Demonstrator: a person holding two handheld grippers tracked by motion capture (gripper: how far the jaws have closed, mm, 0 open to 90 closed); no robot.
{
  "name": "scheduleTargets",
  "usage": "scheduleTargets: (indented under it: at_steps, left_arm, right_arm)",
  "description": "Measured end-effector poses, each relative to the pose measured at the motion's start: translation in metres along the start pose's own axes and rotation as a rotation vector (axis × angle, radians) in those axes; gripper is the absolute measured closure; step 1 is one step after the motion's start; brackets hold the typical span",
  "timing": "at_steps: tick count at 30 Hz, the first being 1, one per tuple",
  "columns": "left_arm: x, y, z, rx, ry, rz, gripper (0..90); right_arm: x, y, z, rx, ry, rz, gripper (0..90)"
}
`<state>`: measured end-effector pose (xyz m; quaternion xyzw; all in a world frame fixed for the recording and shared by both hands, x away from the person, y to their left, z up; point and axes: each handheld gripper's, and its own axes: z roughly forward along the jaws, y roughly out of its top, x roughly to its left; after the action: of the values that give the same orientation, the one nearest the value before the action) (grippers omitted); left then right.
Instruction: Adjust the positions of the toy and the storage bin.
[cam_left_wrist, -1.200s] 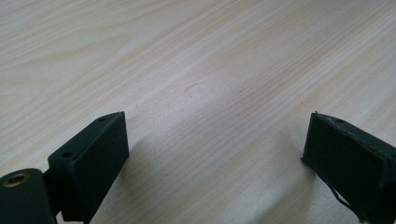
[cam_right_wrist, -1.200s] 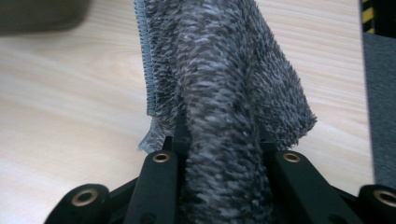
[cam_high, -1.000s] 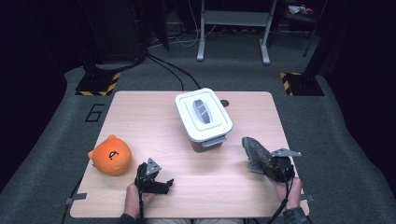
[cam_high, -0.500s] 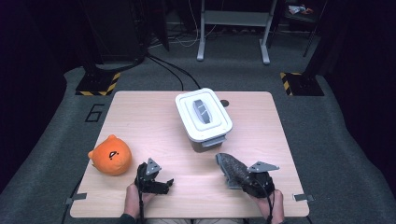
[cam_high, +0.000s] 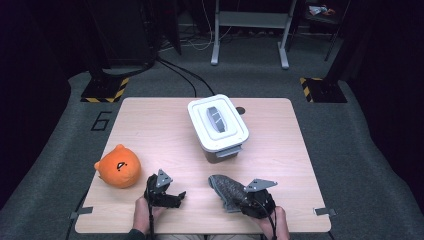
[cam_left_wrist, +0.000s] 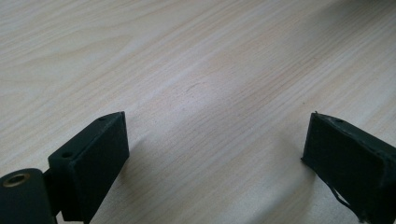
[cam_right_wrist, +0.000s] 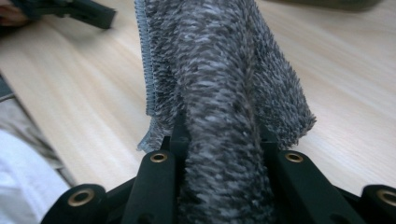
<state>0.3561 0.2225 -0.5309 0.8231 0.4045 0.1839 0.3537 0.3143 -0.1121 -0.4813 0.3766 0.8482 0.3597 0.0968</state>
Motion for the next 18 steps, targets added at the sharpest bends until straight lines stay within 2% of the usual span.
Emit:
scheduleTargets:
  at_steps: [2, 4, 5, 6, 8, 10, 13, 18]
  left_arm:
    - [0.0, 0.0, 0.0, 0.0, 0.0, 0.0, 6.5]
    - [0.0, 0.0, 0.0, 0.0, 0.0, 0.0, 6.5]
    - [0.0, 0.0, 0.0, 0.003, 0.001, 0.001, 6.5]
    - [0.0, 0.0, 0.0, 0.001, 0.001, 0.0, 6.5]
    - [0.0, 0.0, 0.0, 0.0, 0.0, 0.0, 6.5]
    - [0.0, 0.0, 0.0, 0.001, 0.0, 0.0, 6.5]
    - [0.0, 0.0, 0.0, 0.001, 0.0, -0.002, 6.5]
    - [0.0, 0.0, 0.0, 0.003, 0.002, 0.001, 6.5]
  right_arm:
    - [0.002, -0.001, 0.004, 0.019, 0.008, -0.011, 68.9]
    - [0.002, -0.003, 0.009, 0.052, 0.01, -0.002, 63.0]
    - [0.002, -0.004, 0.011, 0.068, 0.022, -0.004, 54.4]
    - [0.0, -0.005, 0.012, 0.061, 0.023, -0.018, 45.9]
    - [0.0, -0.004, 0.009, 0.048, 0.036, -0.003, 30.4]
    - [-0.002, -0.003, 0.002, 0.02, 0.039, 0.007, 21.8]
    - [-0.007, -0.001, -0.01, -0.005, 0.025, 0.021, 15.9]
    - [-0.022, 0.003, -0.022, -0.051, -0.005, 0.052, 13.0]
